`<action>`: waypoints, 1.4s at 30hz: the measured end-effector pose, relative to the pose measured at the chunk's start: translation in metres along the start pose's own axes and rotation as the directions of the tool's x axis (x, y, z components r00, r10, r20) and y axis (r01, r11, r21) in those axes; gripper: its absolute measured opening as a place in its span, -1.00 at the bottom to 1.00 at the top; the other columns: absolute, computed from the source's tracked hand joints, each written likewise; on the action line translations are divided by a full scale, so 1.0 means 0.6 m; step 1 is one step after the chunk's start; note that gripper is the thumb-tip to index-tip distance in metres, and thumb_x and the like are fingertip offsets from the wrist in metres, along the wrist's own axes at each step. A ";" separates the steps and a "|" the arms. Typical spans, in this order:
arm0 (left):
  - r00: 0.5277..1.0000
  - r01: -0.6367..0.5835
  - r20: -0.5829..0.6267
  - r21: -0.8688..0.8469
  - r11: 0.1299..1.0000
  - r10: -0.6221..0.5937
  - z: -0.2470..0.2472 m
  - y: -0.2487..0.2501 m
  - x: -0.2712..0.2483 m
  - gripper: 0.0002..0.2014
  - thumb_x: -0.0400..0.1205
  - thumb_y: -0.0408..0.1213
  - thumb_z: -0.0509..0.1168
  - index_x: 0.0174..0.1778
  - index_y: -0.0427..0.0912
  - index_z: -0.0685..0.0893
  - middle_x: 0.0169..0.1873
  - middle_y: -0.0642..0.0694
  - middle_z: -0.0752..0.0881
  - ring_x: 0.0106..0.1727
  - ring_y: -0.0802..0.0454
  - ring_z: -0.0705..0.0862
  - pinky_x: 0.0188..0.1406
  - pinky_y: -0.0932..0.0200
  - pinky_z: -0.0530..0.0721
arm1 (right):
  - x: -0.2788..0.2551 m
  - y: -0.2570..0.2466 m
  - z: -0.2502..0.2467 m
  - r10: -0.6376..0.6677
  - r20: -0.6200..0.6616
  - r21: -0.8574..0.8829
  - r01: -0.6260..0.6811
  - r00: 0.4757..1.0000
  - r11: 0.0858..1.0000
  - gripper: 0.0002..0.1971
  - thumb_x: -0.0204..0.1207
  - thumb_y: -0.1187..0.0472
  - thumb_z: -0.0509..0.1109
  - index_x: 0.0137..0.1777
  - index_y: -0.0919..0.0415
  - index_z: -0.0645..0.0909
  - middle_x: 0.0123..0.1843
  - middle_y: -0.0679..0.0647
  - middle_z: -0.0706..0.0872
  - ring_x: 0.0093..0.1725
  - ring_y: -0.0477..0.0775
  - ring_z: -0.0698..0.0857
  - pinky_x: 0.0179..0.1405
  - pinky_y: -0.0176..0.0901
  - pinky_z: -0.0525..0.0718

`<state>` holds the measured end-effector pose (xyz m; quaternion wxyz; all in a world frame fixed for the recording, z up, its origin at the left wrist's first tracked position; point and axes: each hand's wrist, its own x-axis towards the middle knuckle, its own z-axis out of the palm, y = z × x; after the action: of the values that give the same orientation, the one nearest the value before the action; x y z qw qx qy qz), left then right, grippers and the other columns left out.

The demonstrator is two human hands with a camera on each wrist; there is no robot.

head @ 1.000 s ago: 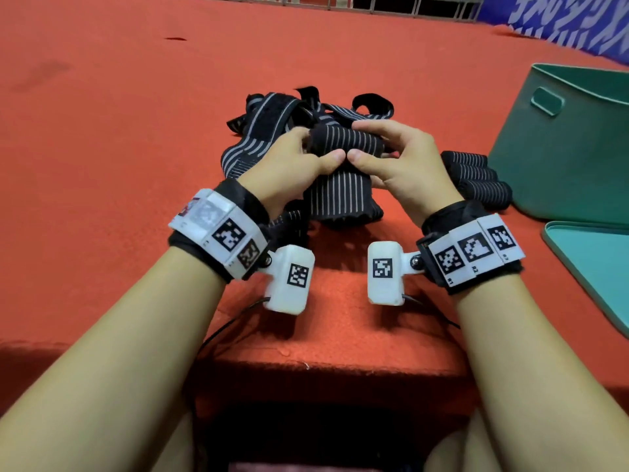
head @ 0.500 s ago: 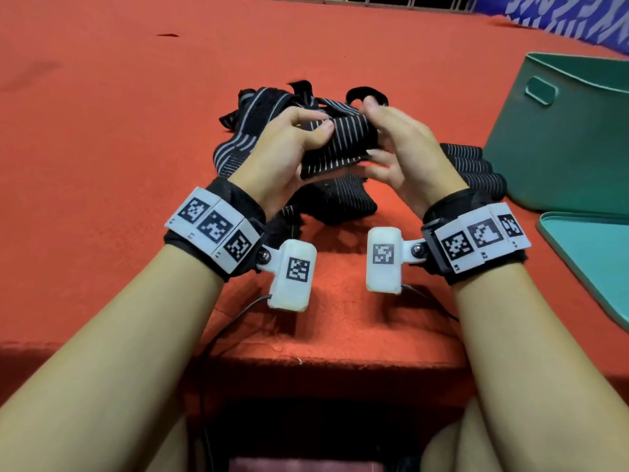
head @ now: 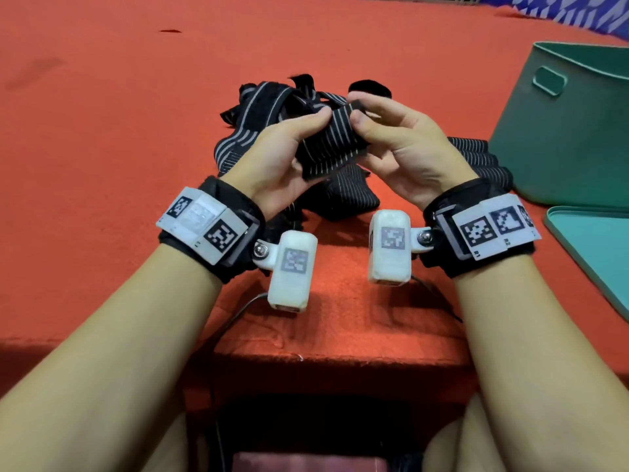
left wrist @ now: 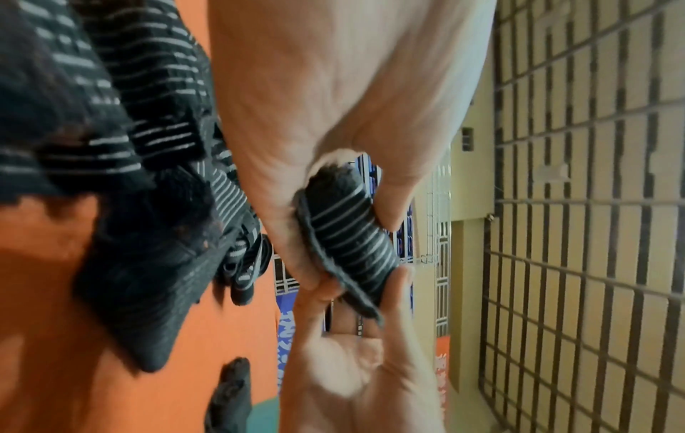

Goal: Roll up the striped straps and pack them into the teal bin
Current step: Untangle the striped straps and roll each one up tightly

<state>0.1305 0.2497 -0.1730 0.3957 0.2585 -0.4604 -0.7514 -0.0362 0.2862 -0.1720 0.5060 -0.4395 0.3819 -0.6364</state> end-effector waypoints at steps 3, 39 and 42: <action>0.999 0.039 0.025 -0.127 0.991 -0.036 0.002 0.000 -0.001 -0.65 0.81 -0.28 0.25 0.46 -0.39 0.63 0.38 -0.34 0.71 0.42 -0.21 0.70 0.41 -0.20 0.69 | 0.001 -0.004 -0.006 -0.011 0.012 0.059 0.010 1.000 0.998 -0.70 0.59 0.55 0.40 0.25 0.29 0.70 0.03 0.12 0.85 0.09 0.06 0.81 0.17 -0.09 0.76; 0.967 -0.146 -0.137 0.396 0.906 0.215 0.048 -0.067 0.042 -0.67 0.67 -0.33 0.48 0.29 -0.38 0.65 -0.04 -0.25 0.83 -0.36 -0.07 0.79 -0.20 0.03 0.88 | -0.036 -0.038 -0.074 0.139 -0.100 -0.279 -0.162 0.985 0.946 -0.82 0.63 0.31 0.50 0.21 0.18 0.73 0.07 0.11 0.84 0.05 0.16 0.87 0.04 0.02 0.86; 0.984 -0.111 -0.091 0.357 0.927 0.153 0.092 -0.081 0.066 -0.66 0.66 -0.35 0.49 0.32 -0.37 0.65 -0.05 -0.24 0.82 -0.28 -0.08 0.83 -0.19 0.07 0.86 | -0.041 -0.061 -0.118 0.116 -0.217 -0.211 -0.162 0.969 0.964 -0.81 0.66 0.36 0.45 0.23 0.21 0.74 0.08 0.18 0.83 -0.01 0.20 0.87 0.00 -0.01 0.87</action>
<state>0.0499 0.2561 -0.1931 0.4193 0.3369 -0.5792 -0.6125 -0.1119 0.3202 -0.1650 0.4546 -0.3993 0.5317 -0.5926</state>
